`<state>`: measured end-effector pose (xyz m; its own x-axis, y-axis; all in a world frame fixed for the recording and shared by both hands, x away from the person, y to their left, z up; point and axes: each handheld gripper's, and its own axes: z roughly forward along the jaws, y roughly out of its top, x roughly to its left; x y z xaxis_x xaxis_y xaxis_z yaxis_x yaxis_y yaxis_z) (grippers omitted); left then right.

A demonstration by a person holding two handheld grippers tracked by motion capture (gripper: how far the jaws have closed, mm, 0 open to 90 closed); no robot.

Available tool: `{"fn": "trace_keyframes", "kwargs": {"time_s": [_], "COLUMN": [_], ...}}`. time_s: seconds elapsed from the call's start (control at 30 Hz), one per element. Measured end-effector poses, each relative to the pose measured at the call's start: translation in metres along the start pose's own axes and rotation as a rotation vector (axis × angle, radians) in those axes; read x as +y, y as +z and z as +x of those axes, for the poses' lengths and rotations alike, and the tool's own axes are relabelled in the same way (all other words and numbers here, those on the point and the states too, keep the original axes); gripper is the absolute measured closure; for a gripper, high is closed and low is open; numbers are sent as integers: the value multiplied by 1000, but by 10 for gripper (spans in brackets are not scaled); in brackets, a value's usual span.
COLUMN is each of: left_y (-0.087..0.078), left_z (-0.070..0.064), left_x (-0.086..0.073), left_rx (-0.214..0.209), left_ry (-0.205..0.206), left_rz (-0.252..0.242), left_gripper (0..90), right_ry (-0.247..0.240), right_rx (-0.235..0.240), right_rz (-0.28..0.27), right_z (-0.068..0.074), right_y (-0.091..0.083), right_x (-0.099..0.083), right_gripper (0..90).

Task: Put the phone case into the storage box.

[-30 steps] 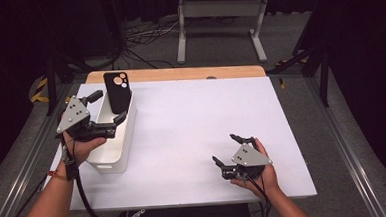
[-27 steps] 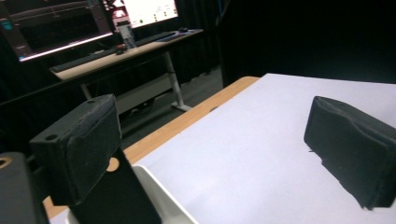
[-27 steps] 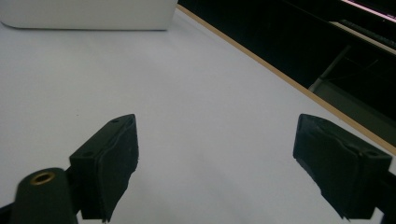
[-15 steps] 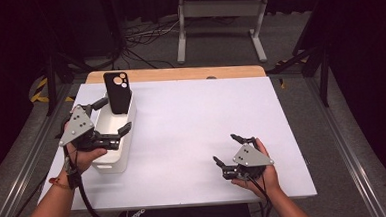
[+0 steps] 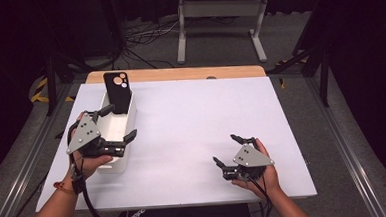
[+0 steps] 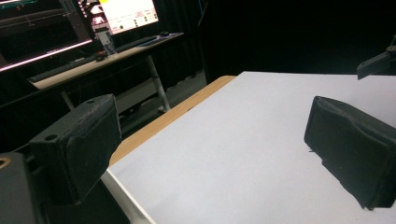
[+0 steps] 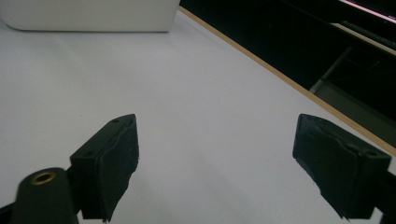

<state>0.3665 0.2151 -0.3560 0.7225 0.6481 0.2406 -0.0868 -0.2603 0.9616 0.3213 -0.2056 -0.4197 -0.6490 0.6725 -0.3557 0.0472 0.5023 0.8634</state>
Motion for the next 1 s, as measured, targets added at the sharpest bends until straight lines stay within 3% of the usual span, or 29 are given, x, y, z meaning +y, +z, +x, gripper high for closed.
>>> {"fn": "trace_keyframes", "kwargs": {"time_s": [0.6,1.0], "left_y": [-12,-11], "left_z": [-20,-34], "left_x": [0,-5], "left_rx": [-35,-65], "left_ry": [11,17], "left_rz": [-27,-9], "left_gripper": [49,46], "right_ry": [-2,-2], "right_rx": [-17,-16], "right_rz": [-12,-16], "right_z": [1,1], "right_y": [-3,-6], "right_x": [3,3], "right_gripper": [155,156]}}
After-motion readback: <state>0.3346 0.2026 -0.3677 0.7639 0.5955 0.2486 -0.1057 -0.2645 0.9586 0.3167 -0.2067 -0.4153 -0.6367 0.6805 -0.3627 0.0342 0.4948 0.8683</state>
